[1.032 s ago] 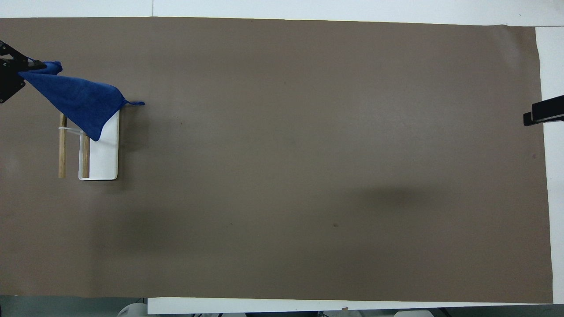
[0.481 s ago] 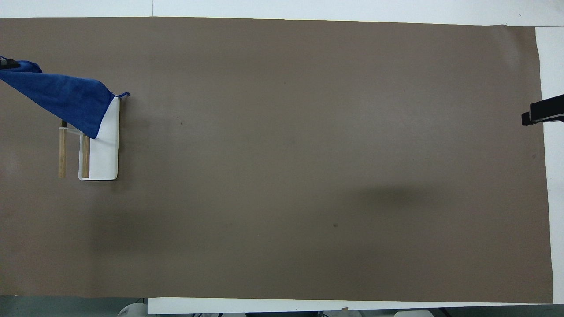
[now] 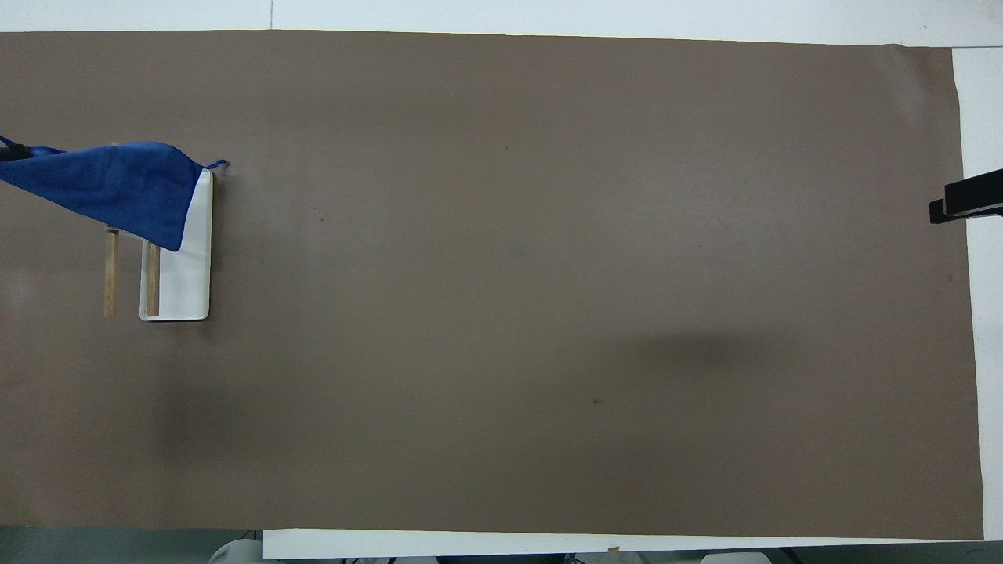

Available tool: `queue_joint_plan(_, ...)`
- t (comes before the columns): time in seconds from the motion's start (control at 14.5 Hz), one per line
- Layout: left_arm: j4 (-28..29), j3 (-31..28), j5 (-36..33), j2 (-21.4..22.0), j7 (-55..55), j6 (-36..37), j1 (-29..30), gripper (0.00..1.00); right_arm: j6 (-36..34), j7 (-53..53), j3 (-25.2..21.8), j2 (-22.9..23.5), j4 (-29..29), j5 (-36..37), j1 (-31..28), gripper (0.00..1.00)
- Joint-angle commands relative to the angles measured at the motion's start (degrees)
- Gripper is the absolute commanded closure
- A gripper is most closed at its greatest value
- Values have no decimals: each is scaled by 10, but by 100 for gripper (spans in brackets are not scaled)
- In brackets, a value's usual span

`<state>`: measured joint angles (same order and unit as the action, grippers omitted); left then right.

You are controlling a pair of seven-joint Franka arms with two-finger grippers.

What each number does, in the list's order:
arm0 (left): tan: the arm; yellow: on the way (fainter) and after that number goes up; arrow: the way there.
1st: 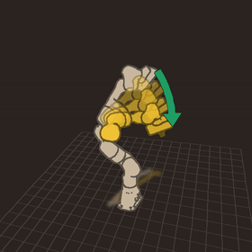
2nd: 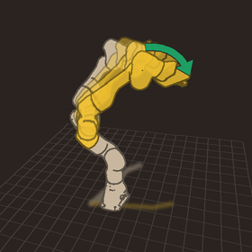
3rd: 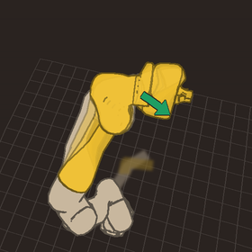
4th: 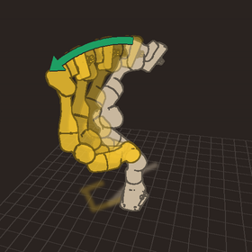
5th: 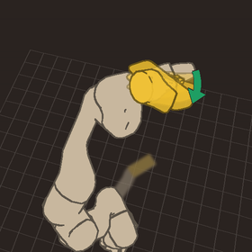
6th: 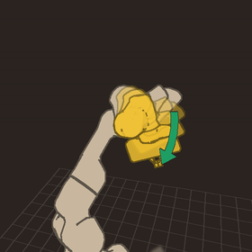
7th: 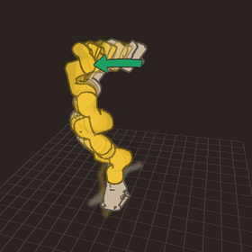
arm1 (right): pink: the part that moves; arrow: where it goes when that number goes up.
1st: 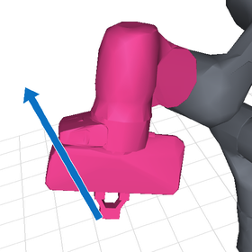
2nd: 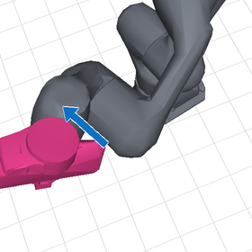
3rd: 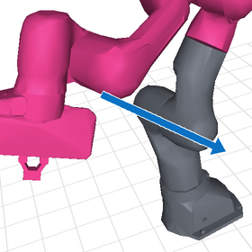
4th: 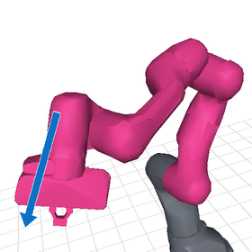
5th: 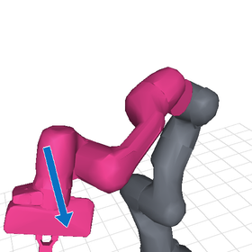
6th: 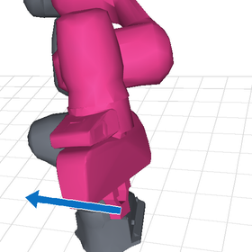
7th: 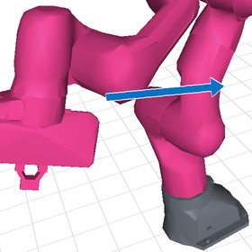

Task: Right arm passes towel to left arm to hang
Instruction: 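Lower the towel over the wooden rods and open the left gripper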

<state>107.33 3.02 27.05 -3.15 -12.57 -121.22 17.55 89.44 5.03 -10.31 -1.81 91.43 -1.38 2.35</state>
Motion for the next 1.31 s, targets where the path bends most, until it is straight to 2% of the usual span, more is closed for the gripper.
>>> queue_joint_plan(0.0, 53, 1, -7, 38, 61, 12, 18, 98, -11, 9, -5, -5, -2, 6, 3, 1)
queue_joint_plan(0.41, 59, 1, -31, 39, 69, -5, 17, 96, -11, 9, -6, -3, -2, 6, 1, 1)
queue_joint_plan(0.48, 59, 1, -31, 39, 69, -2, 19, 78, -12, 9, -7, -1, -2, 6, 1, 1)
queue_joint_plan(0.55, 60, 0, -33, 39, 68, 1, 19, 27, -13, 9, -7, -1, -2, 6, -1, 1)
queue_joint_plan(0.62, 59, 0, -48, 40, 68, 5, 19, 1, -15, 9, -6, 0, -4, 6, -1, 1)
queue_joint_plan(0.76, 50, 1, -108, 39, 69, 6, 15, 0, -15, 9, -6, 0, -4, 6, 0, 1)
queue_joint_plan(0.96, 32, 1, -132, 39, 68, 13, 9, 0, -16, 9, -6, 1, -4, 6, 0, 1)
queue_joint_plan(1.17, -15, 8, -192, 39, 69, 64, 4, 0, -16, 9, -6, 1, -4, 6, 0, 1)
queue_joint_plan(1.24, -36, 11, -211, 36, 68, 85, -18, 0, -16, 8, -6, 1, -4, 6, 0, 1)
